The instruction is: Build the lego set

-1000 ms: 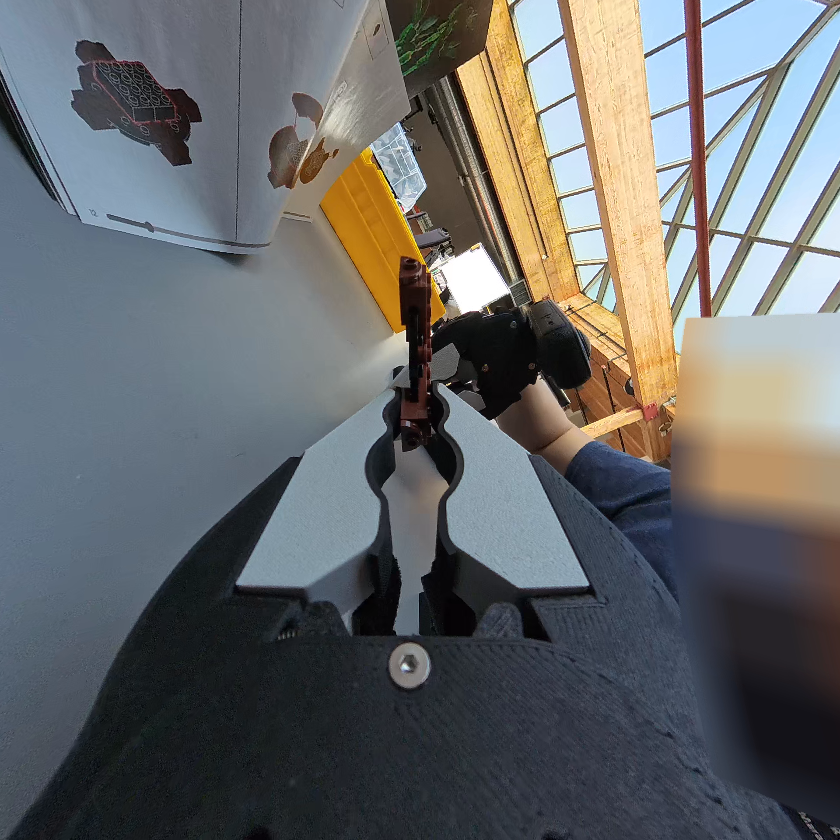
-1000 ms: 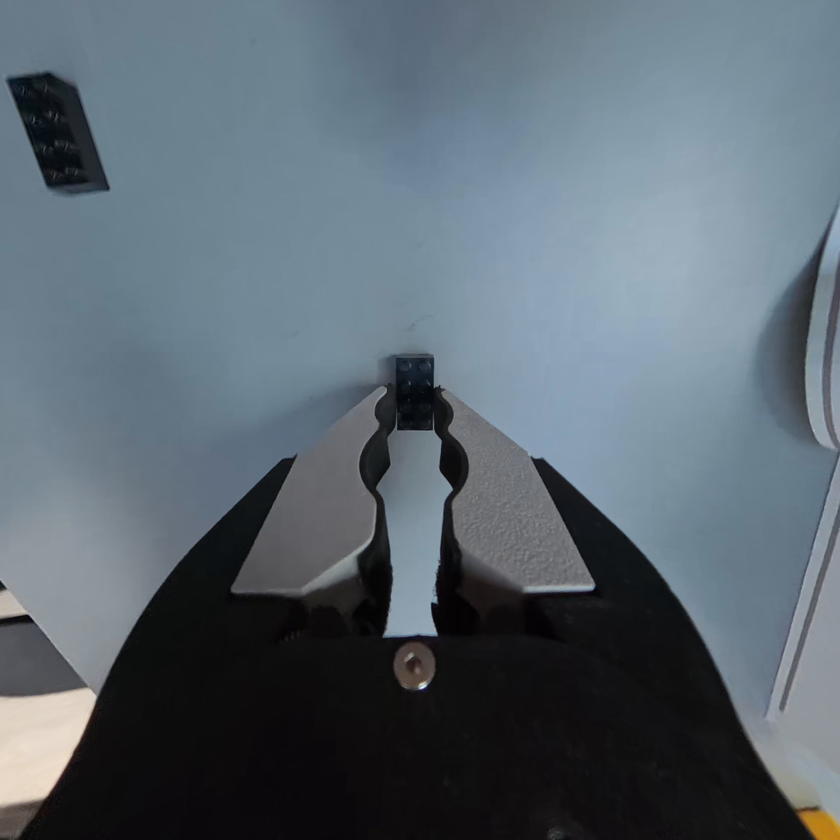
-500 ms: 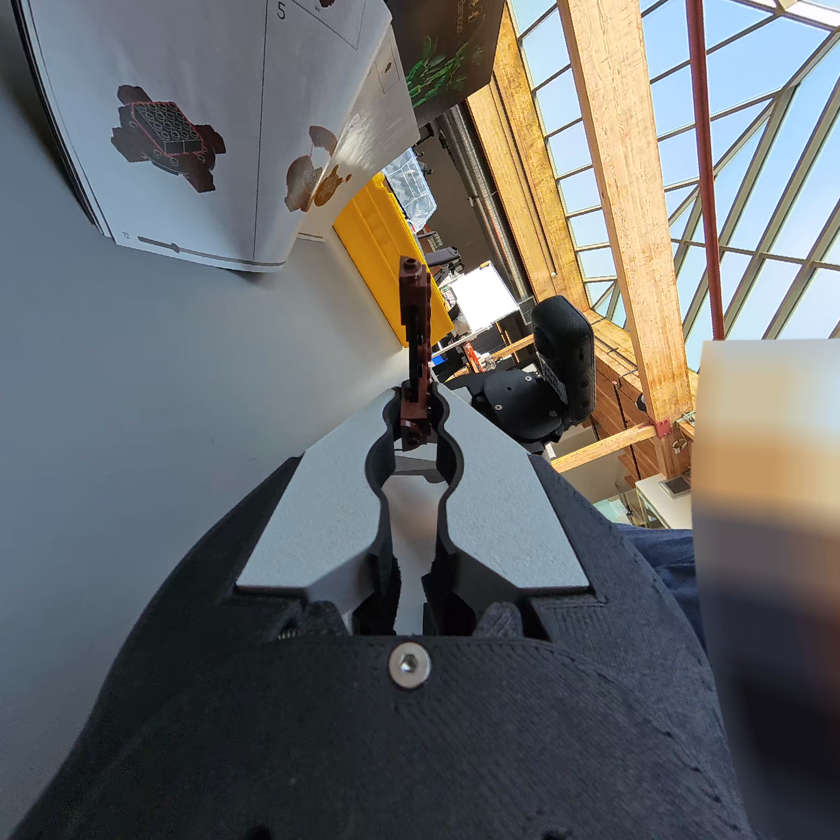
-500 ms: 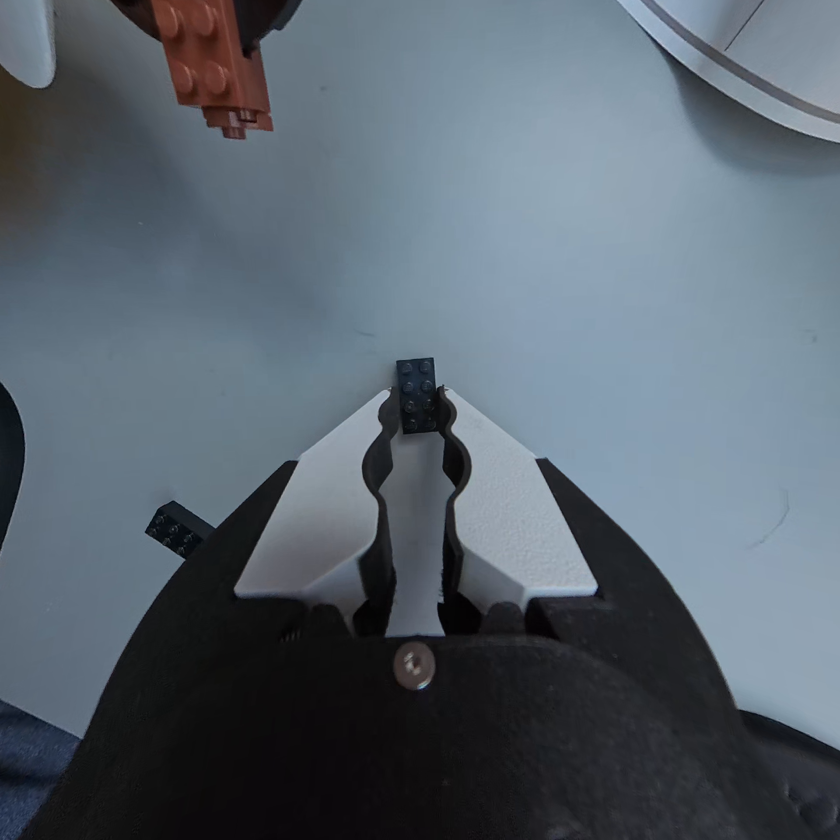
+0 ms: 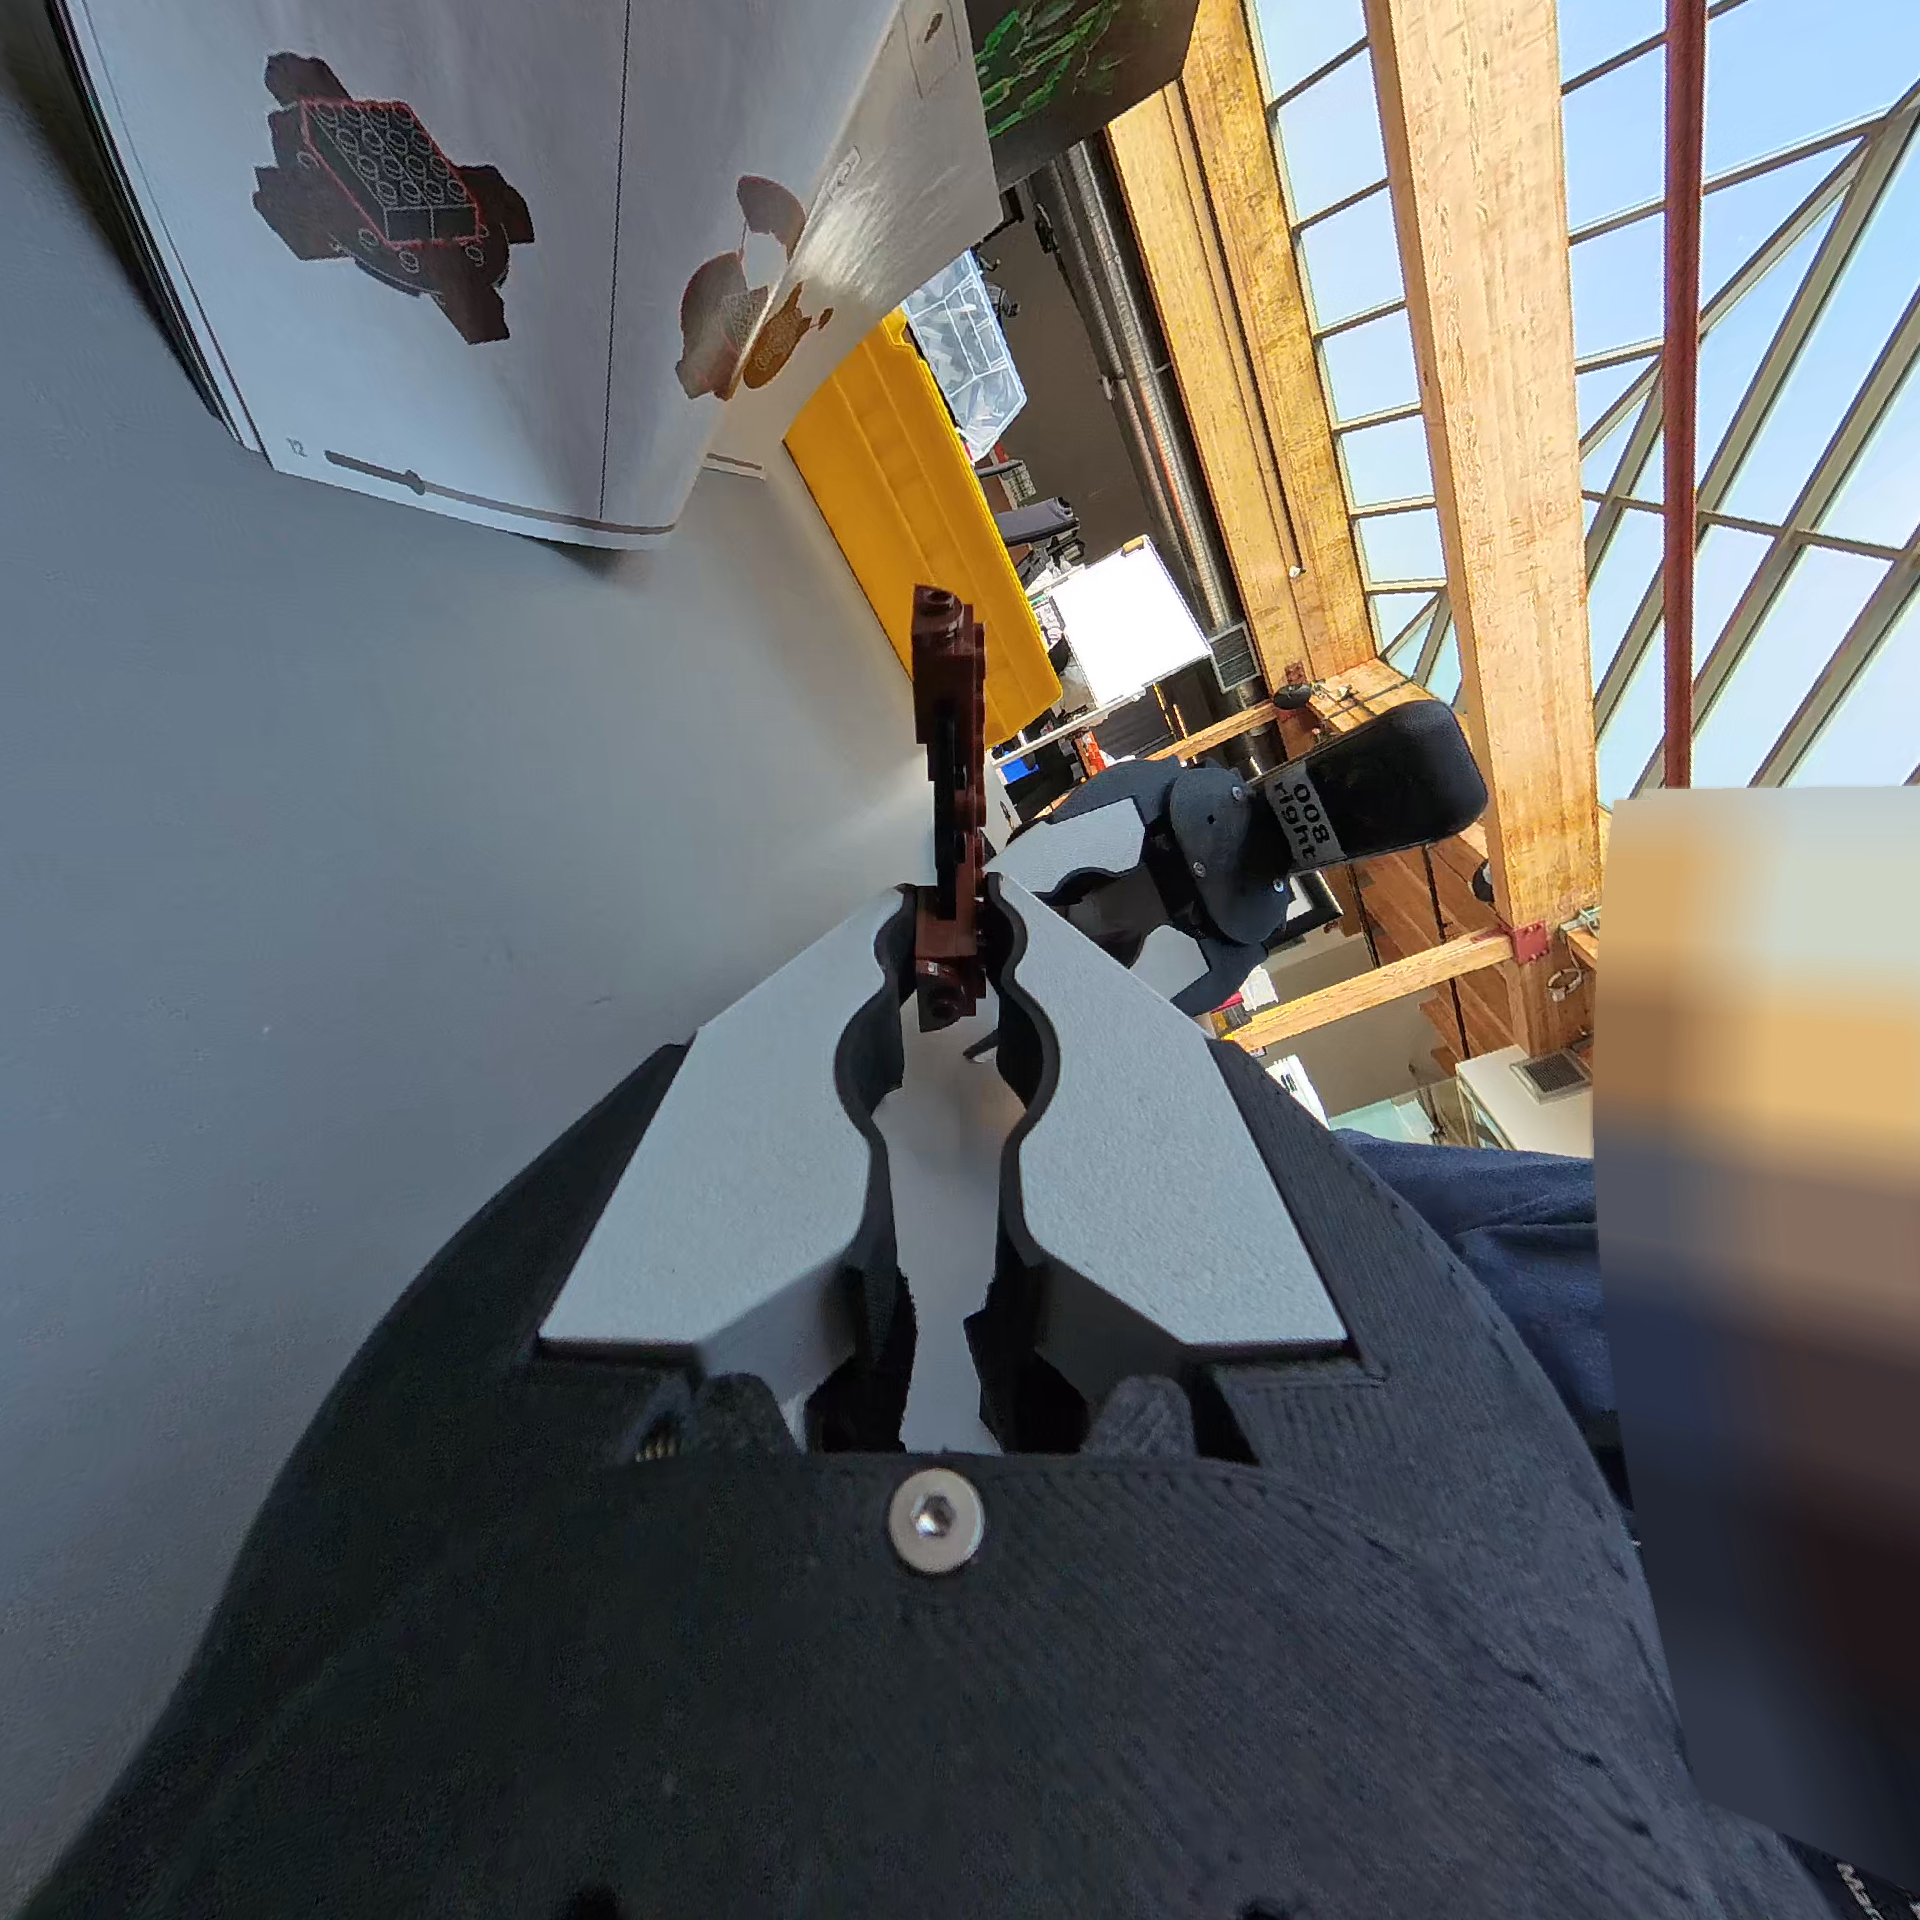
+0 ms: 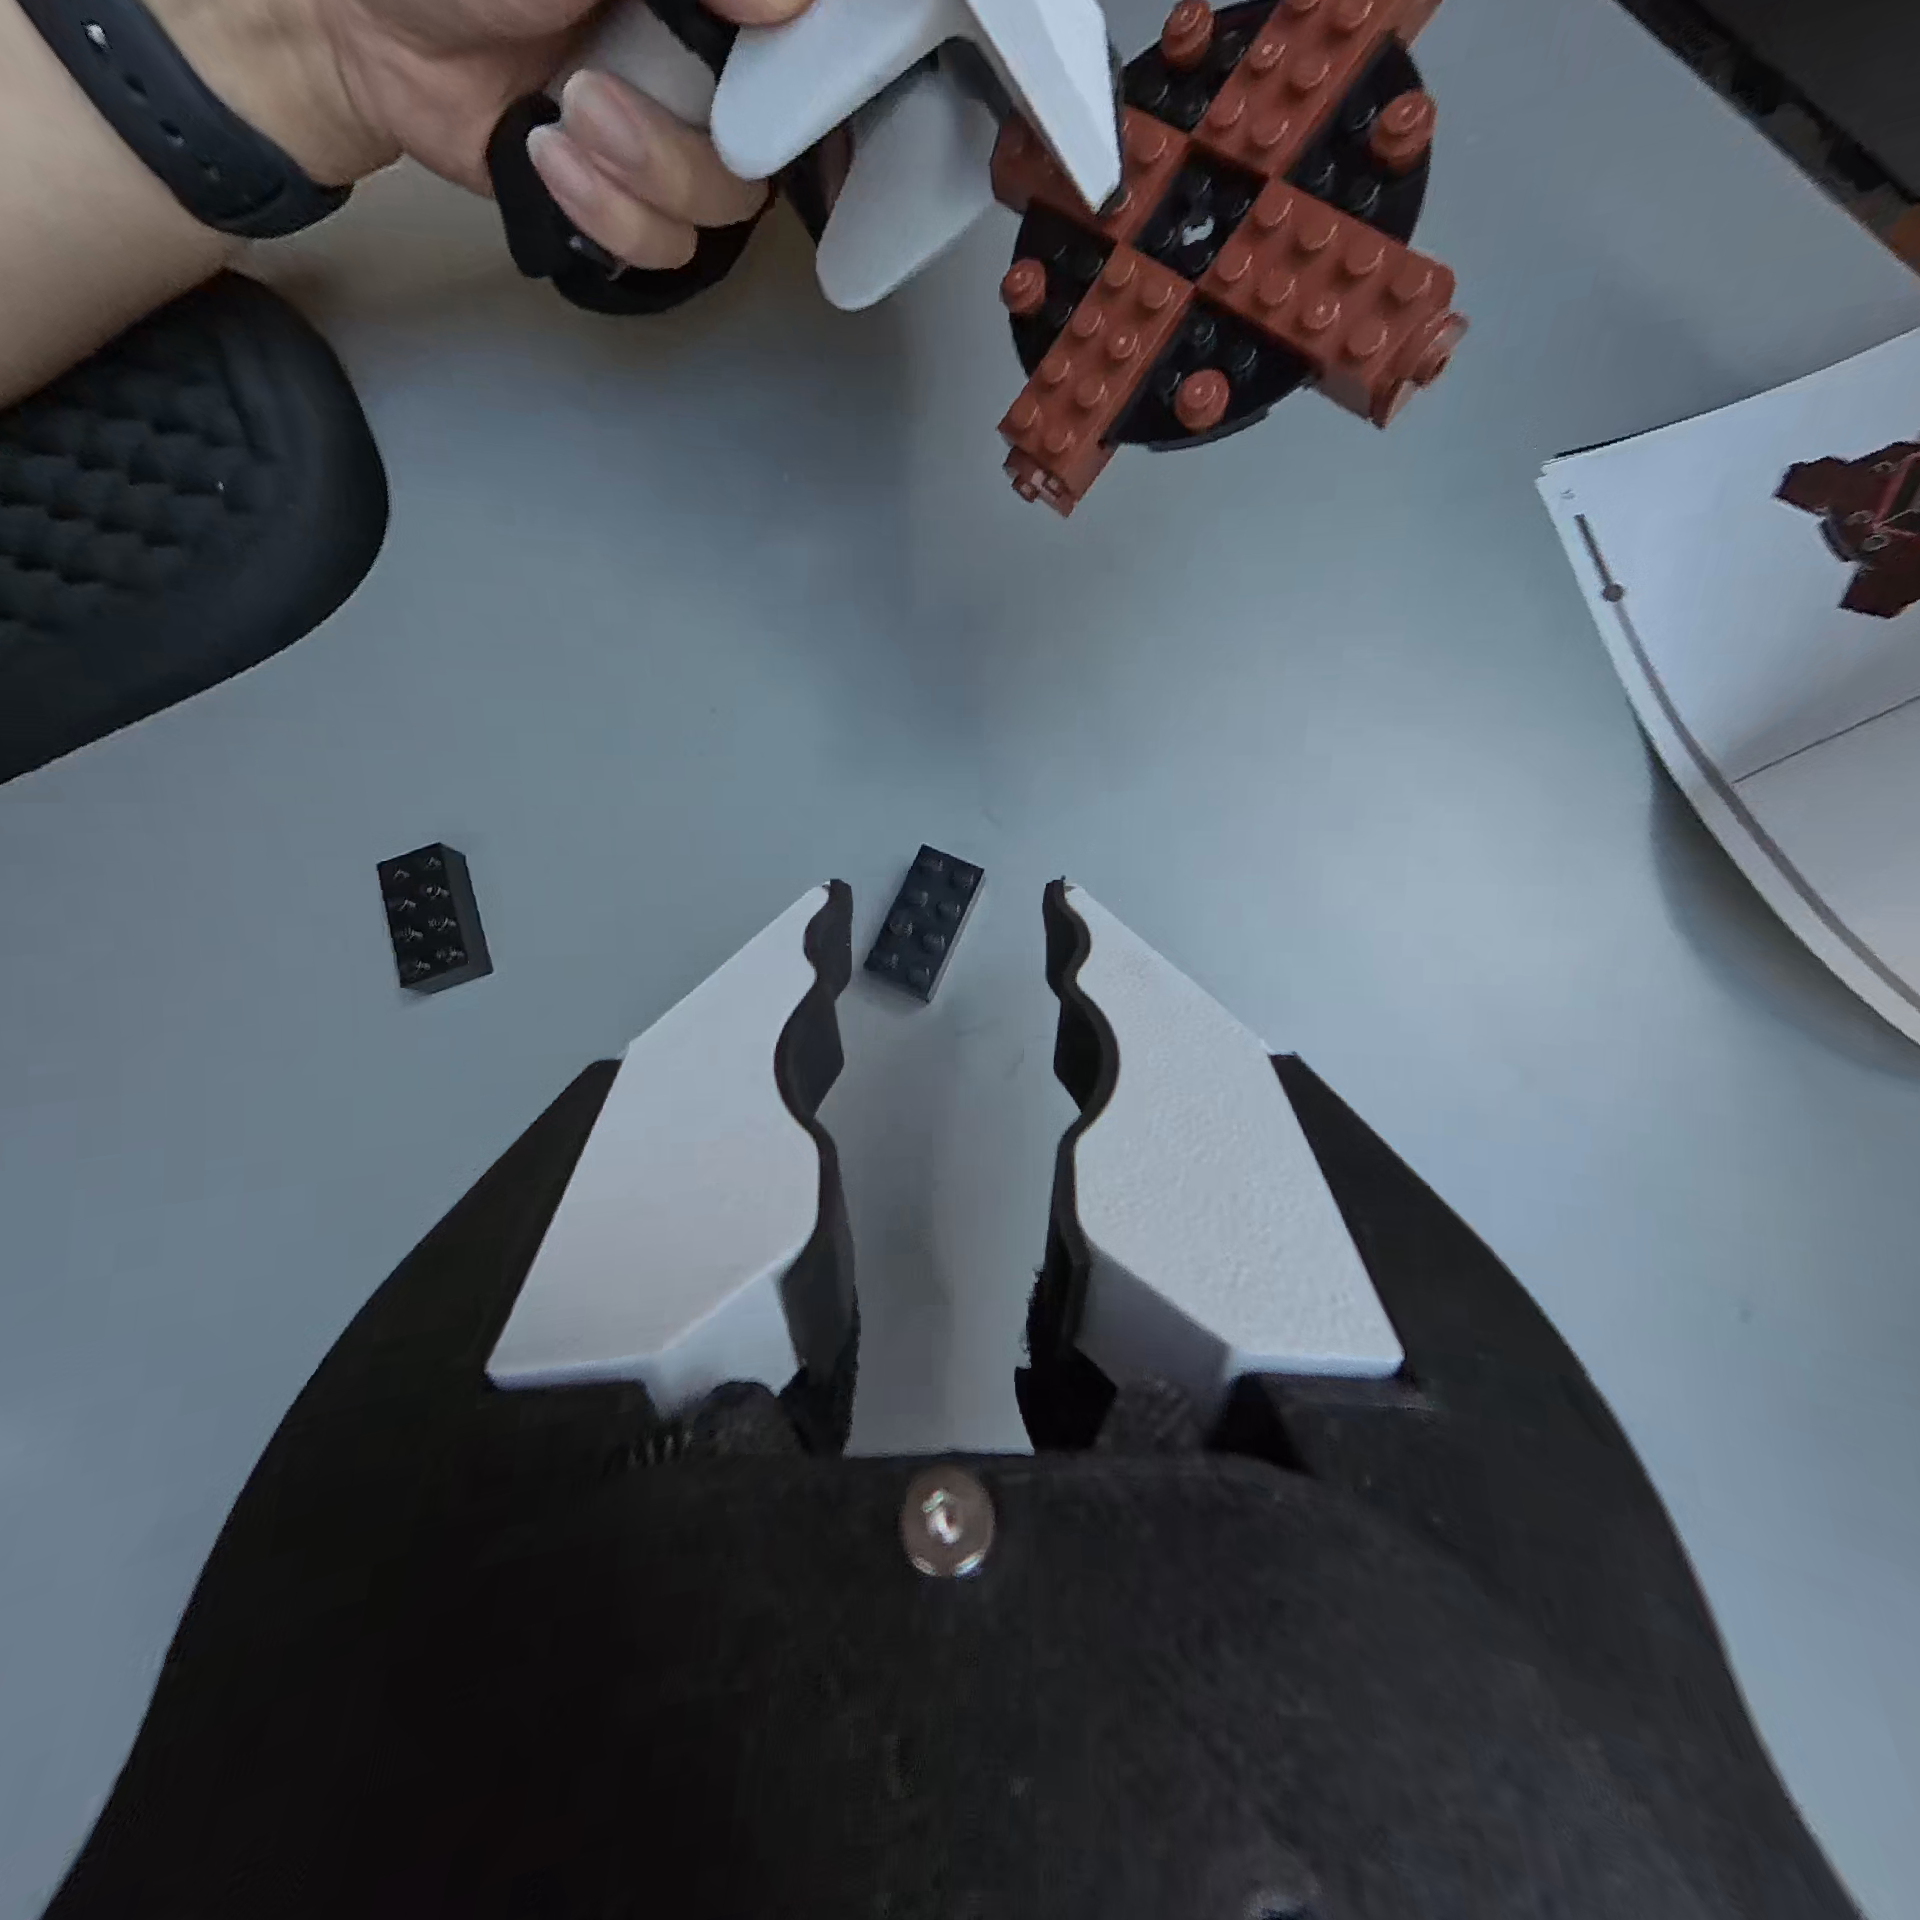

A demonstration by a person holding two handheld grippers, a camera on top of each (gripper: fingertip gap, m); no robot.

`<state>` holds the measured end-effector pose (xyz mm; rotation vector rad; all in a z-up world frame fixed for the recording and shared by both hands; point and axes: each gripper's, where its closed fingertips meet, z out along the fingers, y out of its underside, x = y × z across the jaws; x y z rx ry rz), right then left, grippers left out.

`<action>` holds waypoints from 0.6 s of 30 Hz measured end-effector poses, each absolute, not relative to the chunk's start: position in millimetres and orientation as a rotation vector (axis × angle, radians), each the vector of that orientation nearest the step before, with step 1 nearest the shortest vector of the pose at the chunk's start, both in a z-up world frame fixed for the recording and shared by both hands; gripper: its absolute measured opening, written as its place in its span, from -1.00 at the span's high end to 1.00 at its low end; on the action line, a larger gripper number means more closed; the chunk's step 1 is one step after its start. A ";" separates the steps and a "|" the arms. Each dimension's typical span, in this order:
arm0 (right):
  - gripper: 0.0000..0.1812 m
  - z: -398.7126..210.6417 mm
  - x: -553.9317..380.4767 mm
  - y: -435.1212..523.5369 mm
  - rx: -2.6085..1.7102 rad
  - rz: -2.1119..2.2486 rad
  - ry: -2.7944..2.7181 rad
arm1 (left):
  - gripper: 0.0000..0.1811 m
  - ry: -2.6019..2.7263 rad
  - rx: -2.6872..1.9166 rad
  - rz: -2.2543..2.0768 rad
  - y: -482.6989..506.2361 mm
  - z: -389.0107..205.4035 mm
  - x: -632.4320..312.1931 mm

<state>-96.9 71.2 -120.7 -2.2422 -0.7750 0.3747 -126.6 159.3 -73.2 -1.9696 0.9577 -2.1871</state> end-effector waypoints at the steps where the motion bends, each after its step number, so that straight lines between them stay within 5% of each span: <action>1: 0.60 -123.6 -100.0 66.9 -2.247 0.446 -0.805 | 0.91 0.959 -1.973 -2.183 159.4 -73.8 -126.6; 18: 0.68 -149.8 -109.6 44.6 -2.320 0.701 -0.985 | 0.91 0.956 -1.985 -2.174 161.5 -76.9 -127.0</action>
